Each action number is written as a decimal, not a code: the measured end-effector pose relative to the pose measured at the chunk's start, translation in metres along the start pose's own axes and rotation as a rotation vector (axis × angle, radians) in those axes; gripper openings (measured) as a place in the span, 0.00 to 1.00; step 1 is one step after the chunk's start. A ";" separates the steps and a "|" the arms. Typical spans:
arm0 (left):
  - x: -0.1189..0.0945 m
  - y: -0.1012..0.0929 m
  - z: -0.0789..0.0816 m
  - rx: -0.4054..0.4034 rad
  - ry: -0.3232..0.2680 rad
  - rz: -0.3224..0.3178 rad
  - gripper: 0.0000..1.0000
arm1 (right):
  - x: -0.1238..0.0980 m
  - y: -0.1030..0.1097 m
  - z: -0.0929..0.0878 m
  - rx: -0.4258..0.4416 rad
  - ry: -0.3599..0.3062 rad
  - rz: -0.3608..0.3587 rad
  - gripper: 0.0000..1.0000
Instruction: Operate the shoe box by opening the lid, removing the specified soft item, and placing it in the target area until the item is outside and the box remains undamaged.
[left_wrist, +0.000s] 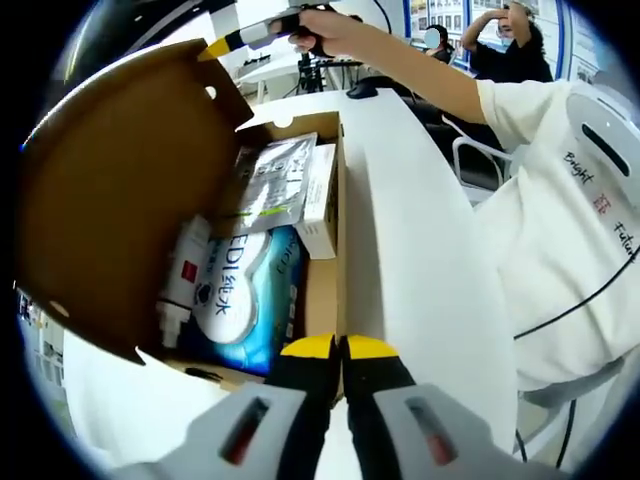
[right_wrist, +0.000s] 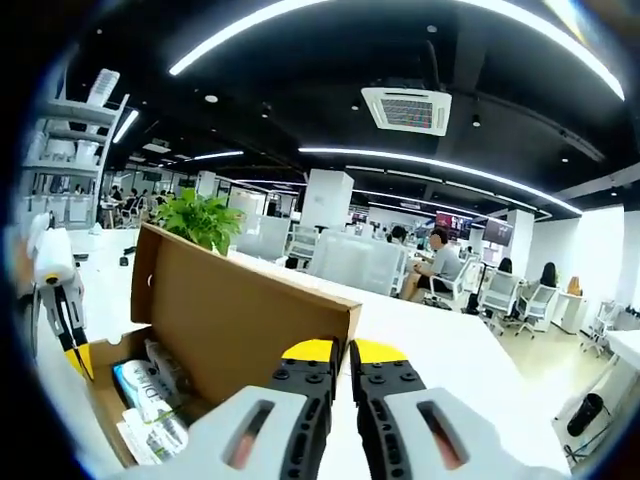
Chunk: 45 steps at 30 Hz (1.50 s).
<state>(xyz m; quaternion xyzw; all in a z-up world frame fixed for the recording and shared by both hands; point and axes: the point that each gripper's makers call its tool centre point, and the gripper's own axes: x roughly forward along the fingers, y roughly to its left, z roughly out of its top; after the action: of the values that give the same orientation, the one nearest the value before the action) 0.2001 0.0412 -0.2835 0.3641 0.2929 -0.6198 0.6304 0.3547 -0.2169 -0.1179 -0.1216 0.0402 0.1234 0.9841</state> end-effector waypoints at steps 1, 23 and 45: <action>0.000 0.000 0.000 0.000 0.000 -0.001 0.02 | 0.001 0.000 0.000 -0.004 0.003 -0.001 0.04; -0.001 0.000 0.001 -0.008 -0.044 -0.009 0.01 | 0.019 -0.005 -0.005 0.002 0.054 -0.021 0.03; 0.000 0.000 0.001 -0.029 -0.051 -0.021 0.01 | 0.033 -0.008 -0.009 0.075 0.080 -0.001 0.03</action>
<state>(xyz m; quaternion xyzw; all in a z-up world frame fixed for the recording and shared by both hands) 0.1999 0.0401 -0.2826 0.3360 0.2896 -0.6312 0.6363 0.3884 -0.2193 -0.1287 -0.0896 0.0840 0.1163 0.9856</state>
